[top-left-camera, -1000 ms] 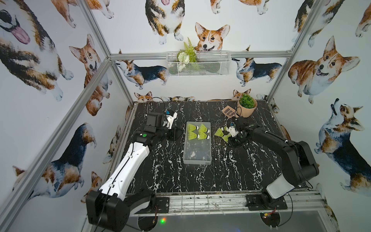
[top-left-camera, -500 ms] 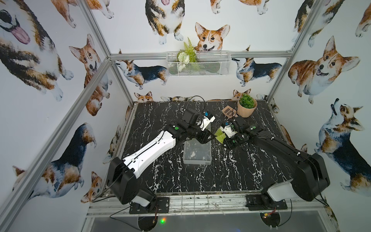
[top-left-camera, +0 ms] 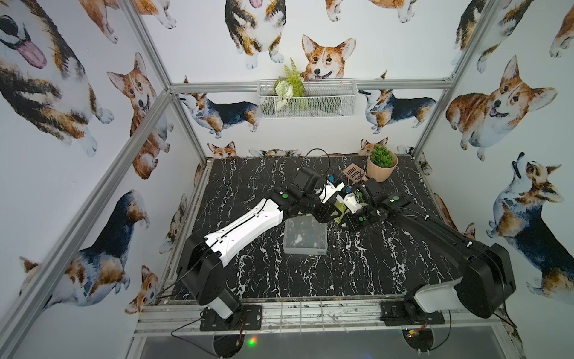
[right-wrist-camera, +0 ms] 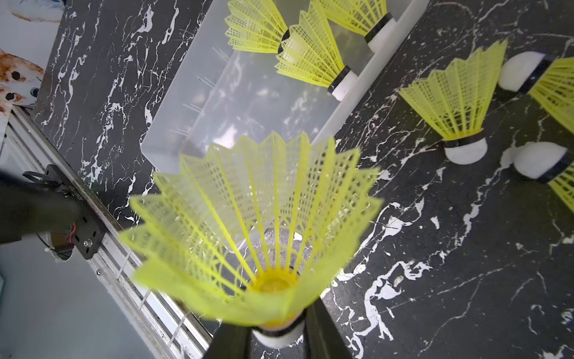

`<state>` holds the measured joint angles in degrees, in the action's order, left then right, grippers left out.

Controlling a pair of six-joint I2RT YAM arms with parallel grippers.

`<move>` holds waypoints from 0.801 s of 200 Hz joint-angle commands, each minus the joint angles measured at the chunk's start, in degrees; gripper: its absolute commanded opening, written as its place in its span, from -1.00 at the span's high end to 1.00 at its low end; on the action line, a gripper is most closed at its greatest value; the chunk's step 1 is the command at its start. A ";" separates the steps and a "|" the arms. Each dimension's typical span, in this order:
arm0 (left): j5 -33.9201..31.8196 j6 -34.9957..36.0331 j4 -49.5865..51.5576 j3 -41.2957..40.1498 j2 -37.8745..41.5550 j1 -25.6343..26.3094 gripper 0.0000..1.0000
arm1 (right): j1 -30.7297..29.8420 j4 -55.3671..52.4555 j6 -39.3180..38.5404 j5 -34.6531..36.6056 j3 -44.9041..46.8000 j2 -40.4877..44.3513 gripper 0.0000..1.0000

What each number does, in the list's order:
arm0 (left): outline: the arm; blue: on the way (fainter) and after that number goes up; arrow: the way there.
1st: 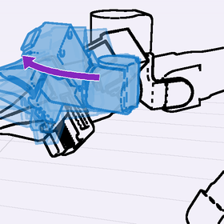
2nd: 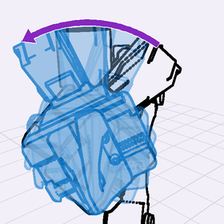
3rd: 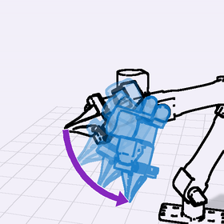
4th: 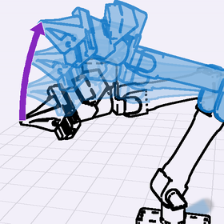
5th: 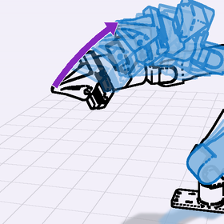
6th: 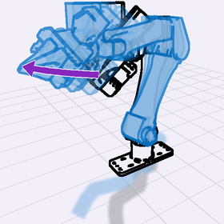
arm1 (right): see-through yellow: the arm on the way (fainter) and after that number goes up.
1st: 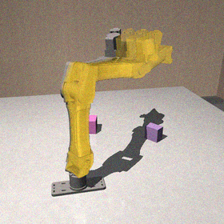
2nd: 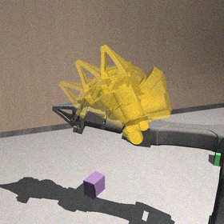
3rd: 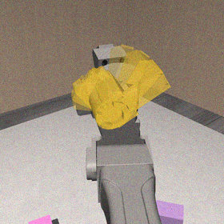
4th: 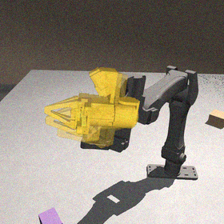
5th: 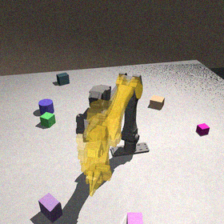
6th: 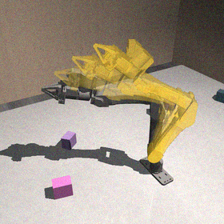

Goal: Put the shuttlecocks into the storage box
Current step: Place the shuttlecock in the storage box.

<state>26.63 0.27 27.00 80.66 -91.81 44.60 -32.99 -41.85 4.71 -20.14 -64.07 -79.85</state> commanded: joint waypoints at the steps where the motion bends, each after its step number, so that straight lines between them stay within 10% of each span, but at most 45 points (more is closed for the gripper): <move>1: -0.32 1.00 -0.59 -0.15 -0.46 -0.02 0.09 | -0.21 -0.65 0.04 -1.88 -0.02 0.76 0.48; 83: 2.69 -0.81 -3.44 -1.55 -1.84 -0.86 0.26 | -0.17 -1.05 -0.31 -1.33 0.35 1.72 0.47; 160: 4.02 -1.41 -3.70 -2.30 -1.54 -1.67 1.00 | -0.20 -0.80 -0.05 0.09 0.68 2.14 0.41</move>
<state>29.12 -0.49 24.82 78.72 -93.54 43.18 -33.06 -42.63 4.69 -20.93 -63.68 -78.24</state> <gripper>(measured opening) 0.046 0.288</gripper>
